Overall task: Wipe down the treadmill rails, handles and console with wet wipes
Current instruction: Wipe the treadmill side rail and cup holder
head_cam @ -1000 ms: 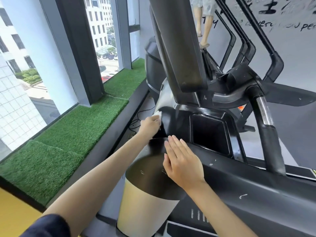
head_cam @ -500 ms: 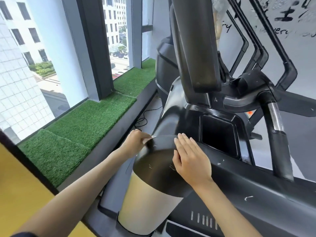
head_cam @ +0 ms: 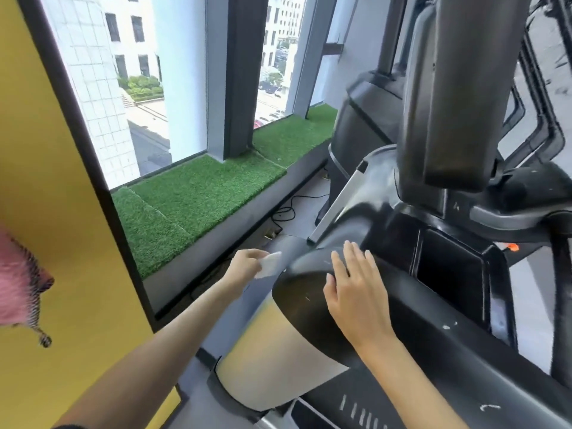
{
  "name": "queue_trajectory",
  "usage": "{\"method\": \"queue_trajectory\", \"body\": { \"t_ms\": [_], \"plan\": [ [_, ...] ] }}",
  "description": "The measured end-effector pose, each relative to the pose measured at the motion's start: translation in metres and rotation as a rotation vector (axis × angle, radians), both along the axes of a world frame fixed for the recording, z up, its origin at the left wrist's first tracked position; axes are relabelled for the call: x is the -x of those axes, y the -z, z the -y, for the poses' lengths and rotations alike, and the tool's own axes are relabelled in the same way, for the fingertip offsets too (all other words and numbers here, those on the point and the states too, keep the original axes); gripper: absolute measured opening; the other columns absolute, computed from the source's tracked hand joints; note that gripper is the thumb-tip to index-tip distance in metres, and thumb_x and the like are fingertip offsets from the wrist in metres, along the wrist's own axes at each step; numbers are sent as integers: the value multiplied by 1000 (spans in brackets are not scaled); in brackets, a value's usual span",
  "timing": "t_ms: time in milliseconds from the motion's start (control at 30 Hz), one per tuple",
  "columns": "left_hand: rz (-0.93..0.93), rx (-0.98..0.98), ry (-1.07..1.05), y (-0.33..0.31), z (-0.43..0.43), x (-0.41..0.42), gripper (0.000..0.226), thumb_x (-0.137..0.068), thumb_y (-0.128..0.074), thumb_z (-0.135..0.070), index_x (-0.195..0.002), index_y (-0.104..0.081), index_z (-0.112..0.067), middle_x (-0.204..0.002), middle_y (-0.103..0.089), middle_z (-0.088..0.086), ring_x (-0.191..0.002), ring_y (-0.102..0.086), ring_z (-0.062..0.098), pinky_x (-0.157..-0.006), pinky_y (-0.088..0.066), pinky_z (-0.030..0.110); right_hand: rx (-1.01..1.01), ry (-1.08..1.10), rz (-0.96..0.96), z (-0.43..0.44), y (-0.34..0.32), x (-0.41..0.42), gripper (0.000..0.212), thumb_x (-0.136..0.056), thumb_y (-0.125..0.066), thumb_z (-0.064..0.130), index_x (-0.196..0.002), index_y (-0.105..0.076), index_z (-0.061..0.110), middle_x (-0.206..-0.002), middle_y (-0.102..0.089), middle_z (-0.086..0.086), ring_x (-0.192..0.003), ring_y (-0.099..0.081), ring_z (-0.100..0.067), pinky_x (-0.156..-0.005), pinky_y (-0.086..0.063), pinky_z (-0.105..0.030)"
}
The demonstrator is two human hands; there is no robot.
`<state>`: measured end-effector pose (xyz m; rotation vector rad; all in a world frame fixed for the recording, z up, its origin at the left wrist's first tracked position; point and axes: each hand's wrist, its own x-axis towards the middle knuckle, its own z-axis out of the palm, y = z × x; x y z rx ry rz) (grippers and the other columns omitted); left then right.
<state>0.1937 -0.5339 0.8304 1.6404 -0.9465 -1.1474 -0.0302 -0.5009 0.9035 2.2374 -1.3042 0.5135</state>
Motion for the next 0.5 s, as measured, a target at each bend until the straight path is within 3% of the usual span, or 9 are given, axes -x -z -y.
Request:
{"method": "queue_trajectory", "body": {
  "t_ms": [133,167,233,300,367,433,500],
  "plan": [
    [-179,15,-20,6,-23,23,36,-86,-41,9,-102,-69,-6,-101,-62,6,-87,-54,18,-60,-45,17,29,51,-104,3,15,8,51,-100,-26,27,-132,-50,-4,-136,-49,-28,-129,-46,-38,-111,-34,-48],
    [-201,16,-14,5,-26,30,36,-89,-40,6,-108,-67,-7,-106,-61,3,-92,-54,17,-63,-46,17,40,50,-100,4,17,7,52,-102,-24,28,-132,-50,-5,-135,-49,-28,-129,-46,-38,-111,-33,-48],
    [-185,33,22,9,-29,40,35,-93,-40,-5,-117,-65,-12,-116,-59,-3,-105,-52,14,-83,-44,24,54,59,-71,5,18,5,55,-103,-20,30,-130,-52,-5,-134,-51,-28,-128,-48,-38,-111,-32,-47],
    [-127,22,16,21,-28,46,33,-98,-43,-29,-118,-66,-16,-119,-55,-9,-118,-46,14,-102,-37,31,66,57,-78,4,19,4,55,-103,-19,30,-130,-52,-5,-134,-50,-29,-127,-48,-39,-111,-31,-47],
    [-95,-50,-93,27,-33,51,43,-96,-40,-49,-110,-65,-16,-117,-51,-7,-117,-45,18,-102,-34,35,79,51,-85,4,20,5,54,-103,-20,30,-130,-52,-5,-134,-50,-29,-127,-48,-39,-111,-31,-47],
    [-163,-27,-146,28,-40,65,46,-101,-31,-48,-124,-55,-16,-130,-48,-6,-119,-42,13,-100,-29,27,90,46,-87,5,20,5,54,-103,-22,30,-130,-52,-5,-134,-50,-29,-127,-48,-39,-111,-32,-47],
    [-209,107,-123,22,-47,83,47,-104,-27,-40,-144,-40,-18,-149,-34,-11,-136,-29,5,-110,-18,19,106,35,-90,6,21,5,52,-102,-24,29,-130,-52,-6,-134,-50,-29,-127,-48,-39,-111,-31,-47]
  ]
}}
